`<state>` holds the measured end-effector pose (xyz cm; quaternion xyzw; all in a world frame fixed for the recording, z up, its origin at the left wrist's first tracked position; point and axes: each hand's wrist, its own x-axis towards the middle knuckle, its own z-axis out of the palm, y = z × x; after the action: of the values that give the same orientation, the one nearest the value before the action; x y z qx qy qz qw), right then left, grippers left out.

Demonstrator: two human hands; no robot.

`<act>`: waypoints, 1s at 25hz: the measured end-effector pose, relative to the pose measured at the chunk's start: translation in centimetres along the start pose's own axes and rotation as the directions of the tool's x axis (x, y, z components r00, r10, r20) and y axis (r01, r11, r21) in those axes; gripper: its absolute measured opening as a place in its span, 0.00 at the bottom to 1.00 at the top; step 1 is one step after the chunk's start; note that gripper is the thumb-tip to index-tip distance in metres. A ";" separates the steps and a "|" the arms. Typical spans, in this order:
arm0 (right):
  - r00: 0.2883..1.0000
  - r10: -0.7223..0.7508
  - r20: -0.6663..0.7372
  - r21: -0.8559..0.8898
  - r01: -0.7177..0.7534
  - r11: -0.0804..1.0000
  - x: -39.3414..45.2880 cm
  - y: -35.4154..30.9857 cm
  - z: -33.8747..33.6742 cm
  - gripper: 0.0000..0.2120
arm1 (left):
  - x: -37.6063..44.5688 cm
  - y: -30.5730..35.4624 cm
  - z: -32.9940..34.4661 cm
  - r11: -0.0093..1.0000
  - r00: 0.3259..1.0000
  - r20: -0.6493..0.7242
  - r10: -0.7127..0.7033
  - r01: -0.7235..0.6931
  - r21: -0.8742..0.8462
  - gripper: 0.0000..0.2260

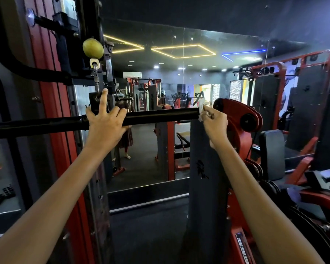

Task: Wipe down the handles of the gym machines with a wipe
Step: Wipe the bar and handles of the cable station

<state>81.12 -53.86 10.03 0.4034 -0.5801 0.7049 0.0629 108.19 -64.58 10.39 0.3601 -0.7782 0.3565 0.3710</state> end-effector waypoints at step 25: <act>0.828 0.371 -0.420 0.482 -0.143 0.864 -4.7 -2.3 6.6 0.17 | -0.2 -0.6 -1.1 0.999 0.996 0.084 -0.025 0.028 -0.039 0.22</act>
<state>88.84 -57.11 8.84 0.1268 -0.4235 0.8967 0.0218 109.18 -63.91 10.91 0.3775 -0.7950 0.3208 0.3500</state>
